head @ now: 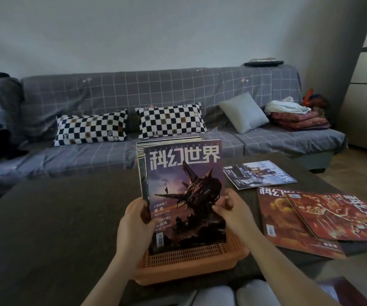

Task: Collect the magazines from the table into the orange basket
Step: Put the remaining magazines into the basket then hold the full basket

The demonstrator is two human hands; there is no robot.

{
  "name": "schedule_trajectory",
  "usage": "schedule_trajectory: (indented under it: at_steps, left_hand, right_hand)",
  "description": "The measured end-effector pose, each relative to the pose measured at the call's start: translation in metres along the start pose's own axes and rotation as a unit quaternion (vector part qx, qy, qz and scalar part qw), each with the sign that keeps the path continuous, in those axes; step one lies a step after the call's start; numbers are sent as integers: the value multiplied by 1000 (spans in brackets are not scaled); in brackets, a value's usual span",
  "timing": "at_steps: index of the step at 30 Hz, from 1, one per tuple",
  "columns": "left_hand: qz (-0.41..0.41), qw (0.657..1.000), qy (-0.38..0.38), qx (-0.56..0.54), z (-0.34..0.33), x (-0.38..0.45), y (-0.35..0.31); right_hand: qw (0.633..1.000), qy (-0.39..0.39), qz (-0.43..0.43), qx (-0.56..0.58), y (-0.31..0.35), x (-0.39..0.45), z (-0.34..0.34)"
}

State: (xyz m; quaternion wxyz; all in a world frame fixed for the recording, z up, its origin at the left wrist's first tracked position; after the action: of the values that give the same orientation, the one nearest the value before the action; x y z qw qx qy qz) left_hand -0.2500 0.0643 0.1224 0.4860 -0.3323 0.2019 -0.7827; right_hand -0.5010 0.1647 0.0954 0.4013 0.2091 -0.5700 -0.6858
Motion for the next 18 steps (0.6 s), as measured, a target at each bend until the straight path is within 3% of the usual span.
schedule_trajectory:
  at_steps: [4, 10, 18]
  left_hand:
    - [20, 999, -11, 42, -4, 1, 16]
    - [60, 990, -2, 127, -13, 0, 29]
    - [83, 991, -42, 95, -6, -5, 34]
  right_hand:
    - [999, -14, 5, -43, -12, 5, -7]
    - [988, -43, 82, -121, -4, -2, -12]
    - [984, -64, 105, -125, -1, -4, -10]
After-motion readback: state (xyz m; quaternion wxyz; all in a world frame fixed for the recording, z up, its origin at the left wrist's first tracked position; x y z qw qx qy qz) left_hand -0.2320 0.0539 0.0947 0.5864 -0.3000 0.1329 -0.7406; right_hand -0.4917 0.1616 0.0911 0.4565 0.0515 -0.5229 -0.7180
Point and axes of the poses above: each hand's wrist, its own x-axis towards the middle knuckle, its own z-axis out of the back of the hand, y = z × x, the point moved 10 cm from there along x, towards the middle knuckle, and after that the axes turned 10 degrees about x, right-handed, at the moved point
